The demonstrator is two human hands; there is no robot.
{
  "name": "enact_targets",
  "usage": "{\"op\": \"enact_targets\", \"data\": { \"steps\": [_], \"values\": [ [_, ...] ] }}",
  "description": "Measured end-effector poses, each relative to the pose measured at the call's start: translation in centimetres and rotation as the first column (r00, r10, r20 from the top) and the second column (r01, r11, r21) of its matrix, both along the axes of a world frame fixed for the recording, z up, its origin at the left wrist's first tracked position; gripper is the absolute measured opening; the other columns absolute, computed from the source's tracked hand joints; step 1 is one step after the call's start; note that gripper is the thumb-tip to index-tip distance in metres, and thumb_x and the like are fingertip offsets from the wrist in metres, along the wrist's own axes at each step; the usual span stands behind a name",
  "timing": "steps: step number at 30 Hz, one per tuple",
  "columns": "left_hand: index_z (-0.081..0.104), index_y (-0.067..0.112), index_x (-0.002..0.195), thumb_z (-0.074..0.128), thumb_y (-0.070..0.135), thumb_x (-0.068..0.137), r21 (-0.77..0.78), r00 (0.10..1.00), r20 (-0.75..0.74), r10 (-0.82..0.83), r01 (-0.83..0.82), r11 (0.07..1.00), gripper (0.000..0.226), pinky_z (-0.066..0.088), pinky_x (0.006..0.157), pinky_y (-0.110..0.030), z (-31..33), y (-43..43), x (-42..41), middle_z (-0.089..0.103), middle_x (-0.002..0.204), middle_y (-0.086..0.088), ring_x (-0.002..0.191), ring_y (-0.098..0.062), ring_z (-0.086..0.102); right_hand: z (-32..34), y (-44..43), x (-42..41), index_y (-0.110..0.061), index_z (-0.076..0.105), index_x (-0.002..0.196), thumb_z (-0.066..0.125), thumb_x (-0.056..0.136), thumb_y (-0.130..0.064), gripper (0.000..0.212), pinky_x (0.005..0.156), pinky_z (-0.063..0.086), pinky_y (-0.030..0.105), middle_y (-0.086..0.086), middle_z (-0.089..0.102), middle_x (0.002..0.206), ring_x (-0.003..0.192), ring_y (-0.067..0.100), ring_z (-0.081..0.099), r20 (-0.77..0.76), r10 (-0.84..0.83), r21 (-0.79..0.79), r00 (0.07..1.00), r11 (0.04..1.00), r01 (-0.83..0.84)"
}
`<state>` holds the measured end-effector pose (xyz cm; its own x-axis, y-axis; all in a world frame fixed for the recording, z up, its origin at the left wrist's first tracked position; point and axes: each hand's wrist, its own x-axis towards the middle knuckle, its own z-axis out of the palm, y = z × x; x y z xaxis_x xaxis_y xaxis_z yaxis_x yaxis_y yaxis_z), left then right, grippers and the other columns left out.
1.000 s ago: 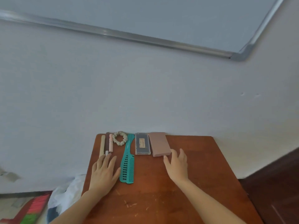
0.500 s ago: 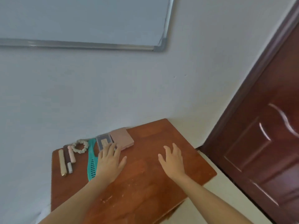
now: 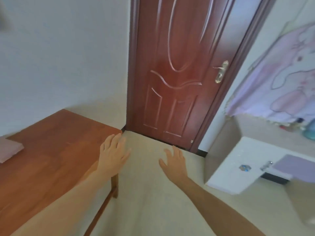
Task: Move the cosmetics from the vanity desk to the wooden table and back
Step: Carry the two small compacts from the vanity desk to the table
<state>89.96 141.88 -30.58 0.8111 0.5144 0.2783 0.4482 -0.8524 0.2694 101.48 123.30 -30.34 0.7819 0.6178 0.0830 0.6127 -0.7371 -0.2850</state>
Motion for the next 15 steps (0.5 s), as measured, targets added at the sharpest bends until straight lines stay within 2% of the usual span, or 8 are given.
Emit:
{"op": "enact_targets", "data": {
  "steps": [2,5,8,10,12,15],
  "values": [
    [0.063,0.003,0.107,0.034,0.042,0.083,0.009,0.993,0.025,-0.111,0.111,0.994,0.054,0.050,0.079,-0.051,0.7,-4.5,2.3,0.064,0.110,-0.018,0.106,-0.036,0.055,0.4,-6.2,0.1,-0.017,0.034,0.139,0.036,0.096,-0.041,0.049,0.111,0.017,0.038,0.015,0.021,0.149,0.138,0.029,0.016,0.031,-0.105,0.009,0.994,0.994,0.105],
    [0.065,0.002,0.105,0.037,0.040,0.079,0.013,0.962,0.068,-0.265,0.264,0.964,0.054,0.049,0.080,-0.052,2.3,-11.3,4.9,0.065,0.108,-0.019,0.101,-0.041,0.060,1.7,-14.3,-0.3,-0.008,0.050,0.128,0.033,0.088,-0.049,0.060,0.103,0.030,0.048,0.025,0.040,0.136,0.129,0.041,0.033,0.078,-0.266,0.072,0.961,0.963,0.260],
    [0.067,0.003,0.101,0.038,0.039,0.077,0.019,0.913,0.111,-0.394,0.394,0.919,0.052,0.049,0.076,-0.052,3.8,-17.0,7.3,0.066,0.105,-0.017,0.099,-0.040,0.061,2.9,-21.0,-0.7,-0.001,0.057,0.117,0.054,0.084,-0.031,0.045,0.095,0.036,0.052,0.030,0.048,0.126,0.122,0.046,0.040,0.113,-0.401,0.099,0.909,0.915,0.392],
    [0.067,0.005,0.102,0.036,0.040,0.077,0.008,0.878,0.149,-0.454,0.459,0.889,0.053,0.048,0.078,-0.052,4.9,-20.3,8.8,0.066,0.107,-0.015,0.103,-0.039,0.059,4.0,-24.6,-0.8,-0.002,0.063,0.110,0.056,0.076,-0.029,0.044,0.091,0.041,0.055,0.031,0.053,0.120,0.115,0.049,0.046,0.110,-0.486,0.138,0.867,0.871,0.471],
    [0.063,0.005,0.111,0.030,0.044,0.077,-0.018,0.837,0.193,-0.512,0.525,0.851,0.061,0.042,0.088,-0.052,6.0,-23.2,10.2,0.061,0.118,-0.015,0.114,-0.038,0.051,5.3,-27.8,-0.9,-0.003,0.065,0.106,0.057,0.071,-0.028,0.044,0.088,0.043,0.055,0.031,0.056,0.115,0.110,0.049,0.050,0.129,-0.562,0.190,0.817,0.823,0.535],
    [0.058,0.004,0.117,0.025,0.045,0.076,0.031,0.770,0.243,-0.590,0.602,0.798,0.067,0.038,0.093,-0.051,7.6,-26.8,12.5,0.056,0.124,-0.014,0.120,-0.037,0.045,7.5,-31.6,-0.8,-0.001,0.067,0.102,0.076,0.066,-0.016,0.041,0.082,0.045,0.057,0.033,0.057,0.110,0.105,0.051,0.053,0.220,-0.629,0.254,0.745,0.775,0.579]
  ]
}}
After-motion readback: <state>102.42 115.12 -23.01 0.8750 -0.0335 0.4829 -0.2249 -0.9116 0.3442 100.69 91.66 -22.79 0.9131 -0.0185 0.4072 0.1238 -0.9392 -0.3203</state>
